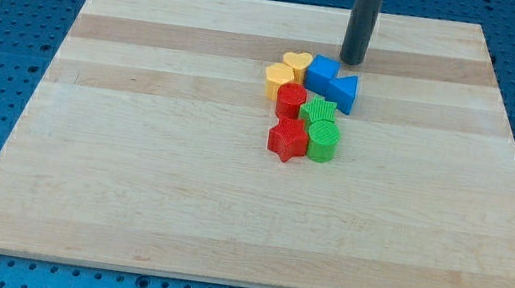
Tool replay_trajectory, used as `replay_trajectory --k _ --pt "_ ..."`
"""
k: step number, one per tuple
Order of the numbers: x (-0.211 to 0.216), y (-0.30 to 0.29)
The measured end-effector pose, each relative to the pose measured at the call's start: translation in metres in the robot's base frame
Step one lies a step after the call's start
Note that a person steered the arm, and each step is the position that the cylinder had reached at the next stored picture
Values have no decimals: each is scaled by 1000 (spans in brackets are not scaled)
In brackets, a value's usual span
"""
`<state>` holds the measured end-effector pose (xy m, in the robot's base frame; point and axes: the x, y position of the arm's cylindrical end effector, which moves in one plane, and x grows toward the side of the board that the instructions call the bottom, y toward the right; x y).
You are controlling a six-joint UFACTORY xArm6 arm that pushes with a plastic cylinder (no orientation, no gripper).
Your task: Separate the blue blocks
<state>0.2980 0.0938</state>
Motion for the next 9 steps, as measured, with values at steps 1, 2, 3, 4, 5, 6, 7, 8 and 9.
replay_trajectory --k 1,2,3,4,5,6,7,8,9 --pt "3 0" --pt "8 0" --pt "11 0" --pt "13 0" --pt "19 0" --pt "25 0" --pt "28 0" --pt "31 0" --pt "35 0"
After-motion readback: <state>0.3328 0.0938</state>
